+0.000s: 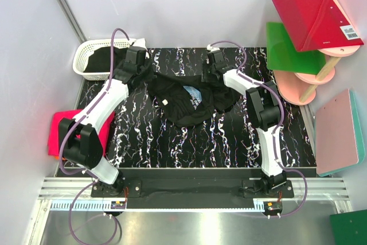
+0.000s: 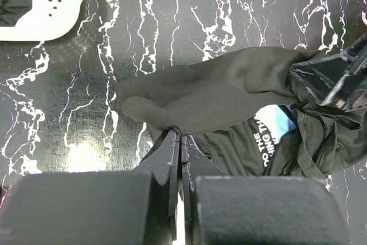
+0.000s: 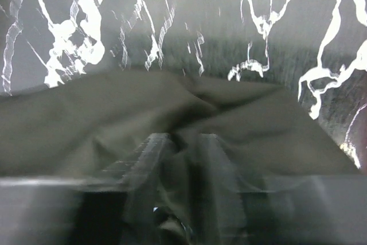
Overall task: Fold and stack the t-shirts
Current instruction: Flatten out the tshirt
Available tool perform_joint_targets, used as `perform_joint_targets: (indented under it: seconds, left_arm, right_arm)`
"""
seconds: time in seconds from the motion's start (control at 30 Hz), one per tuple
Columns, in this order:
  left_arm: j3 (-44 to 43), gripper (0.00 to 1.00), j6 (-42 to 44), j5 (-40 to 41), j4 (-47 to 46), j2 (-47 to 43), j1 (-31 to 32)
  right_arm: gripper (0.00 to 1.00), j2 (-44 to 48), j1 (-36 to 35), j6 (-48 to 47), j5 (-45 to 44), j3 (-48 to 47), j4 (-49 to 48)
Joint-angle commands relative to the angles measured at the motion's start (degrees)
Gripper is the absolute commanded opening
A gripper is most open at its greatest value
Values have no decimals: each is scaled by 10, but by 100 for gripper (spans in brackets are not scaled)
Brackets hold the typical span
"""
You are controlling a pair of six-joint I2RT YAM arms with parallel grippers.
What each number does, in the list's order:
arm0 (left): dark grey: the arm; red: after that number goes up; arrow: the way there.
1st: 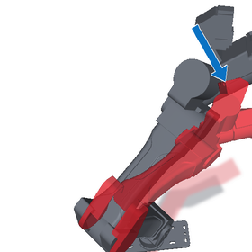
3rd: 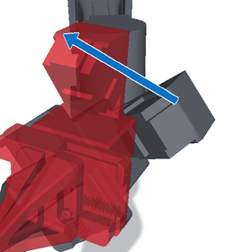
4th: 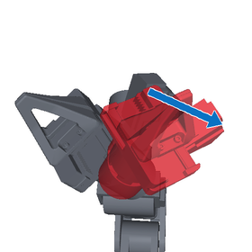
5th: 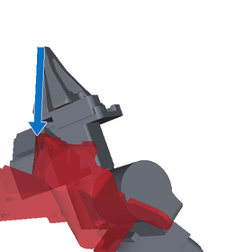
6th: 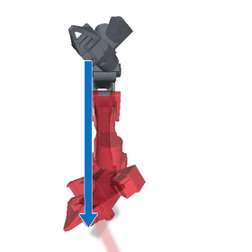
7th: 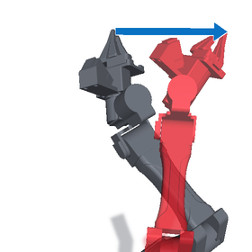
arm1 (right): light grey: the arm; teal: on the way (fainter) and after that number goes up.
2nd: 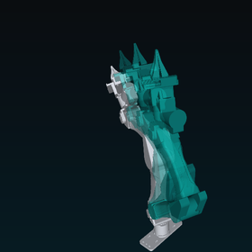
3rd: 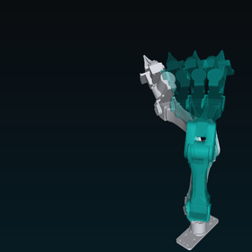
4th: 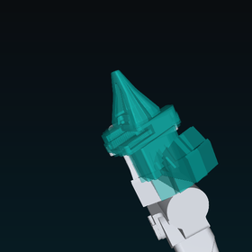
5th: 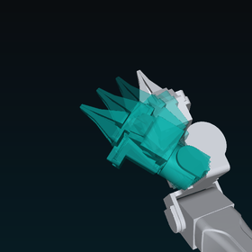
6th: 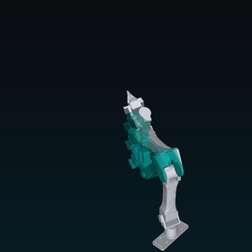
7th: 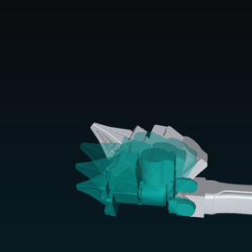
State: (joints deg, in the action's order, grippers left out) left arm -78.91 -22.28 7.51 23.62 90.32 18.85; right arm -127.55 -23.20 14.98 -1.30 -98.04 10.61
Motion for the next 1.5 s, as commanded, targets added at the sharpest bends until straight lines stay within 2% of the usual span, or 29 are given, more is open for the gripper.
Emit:
perform_joint_targets:
  seconds: [0.0, 0.03, 0.2, 0.43, 0.57, 0.73, 0.97, 1.03, 1.17, 1.3, 1.47]
  left_arm:
    - [-5, 0, 3, 2, -17, -1, -7]
    - [-5, 0, 2, 7, -16, 0, -7]
    - [-9, 0, 2, 36, -6, -3, -14]
    - [-8, 0, 15, 104, 12, -40, -22]
    - [-4, 0, 12, 117, 11, -56, -30]
    - [-8, 0, 13, 117, 11, -73, -33]
    - [40, 0, 2, 134, 35, -107, -34]
    - [60, 0, -6, 145, 44, -123, -36]
    - [106, 0, -17, 147, 44, -135, -44]
    - [110, 0, -25, 164, 59, -122, -52]
    - [97, 0, -35, 167, 66, -112, -75]
  right_arm:
    - [10, 4, 1, 1, 10, -41, 61]
    - [0, 12, 1, 3, 9, -37, 61]
    - [0, 53, 1, 9, -62, -4, 38]
    - [0, 216, 1, 30, -149, 187, -130]
    - [0, 300, 1, 20, -173, 263, -213]
    - [0, 389, 1, 10, -181, 299, -230]
    - [0, 421, 3, 35, -216, 295, -109]
    - [0, 414, 2, 48, -222, 304, -53]
    - [0, 371, 10, 105, -265, 326, -5]
    - [0, 315, 46, 159, -288, 307, 61]
    - [0, 319, 92, 187, -330, 309, 82]
